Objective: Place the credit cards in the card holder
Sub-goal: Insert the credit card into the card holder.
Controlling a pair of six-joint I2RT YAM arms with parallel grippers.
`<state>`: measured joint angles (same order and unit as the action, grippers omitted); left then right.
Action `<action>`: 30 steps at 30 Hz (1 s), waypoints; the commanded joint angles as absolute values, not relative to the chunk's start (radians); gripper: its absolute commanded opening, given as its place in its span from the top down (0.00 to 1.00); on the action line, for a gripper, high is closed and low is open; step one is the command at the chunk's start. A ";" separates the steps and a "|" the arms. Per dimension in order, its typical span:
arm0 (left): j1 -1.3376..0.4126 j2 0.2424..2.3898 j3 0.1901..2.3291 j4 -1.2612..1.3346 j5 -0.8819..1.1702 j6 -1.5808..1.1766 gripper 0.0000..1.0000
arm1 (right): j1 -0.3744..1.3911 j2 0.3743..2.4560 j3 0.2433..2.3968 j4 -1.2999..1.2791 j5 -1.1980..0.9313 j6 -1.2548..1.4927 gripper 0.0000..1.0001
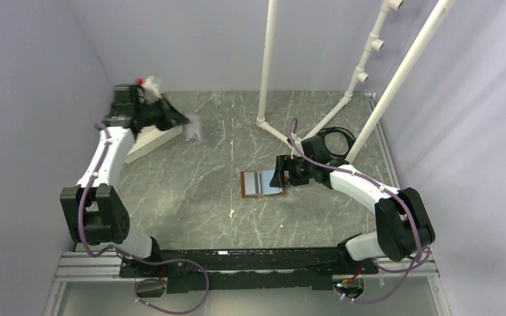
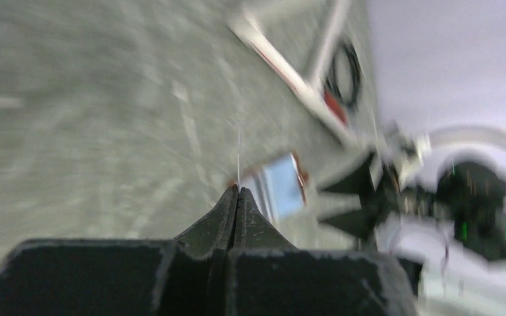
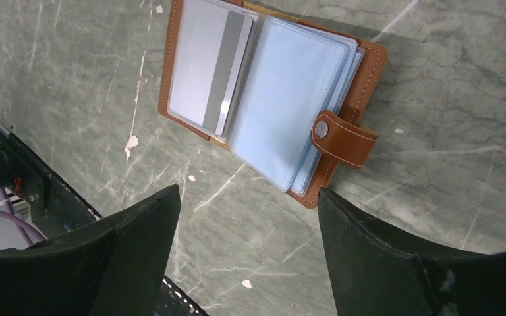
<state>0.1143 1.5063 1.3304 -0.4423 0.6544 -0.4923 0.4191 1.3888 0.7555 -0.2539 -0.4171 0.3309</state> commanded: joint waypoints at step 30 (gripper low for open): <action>-0.426 1.915 1.019 0.113 0.872 -0.682 1.00 | 0.558 1.632 0.900 -0.266 0.013 0.393 0.31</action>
<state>-0.4252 1.8938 1.0351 0.0536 0.8909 -0.6743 0.5560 1.6241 0.8875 -0.3161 0.0032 0.3672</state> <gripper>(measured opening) 0.009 0.736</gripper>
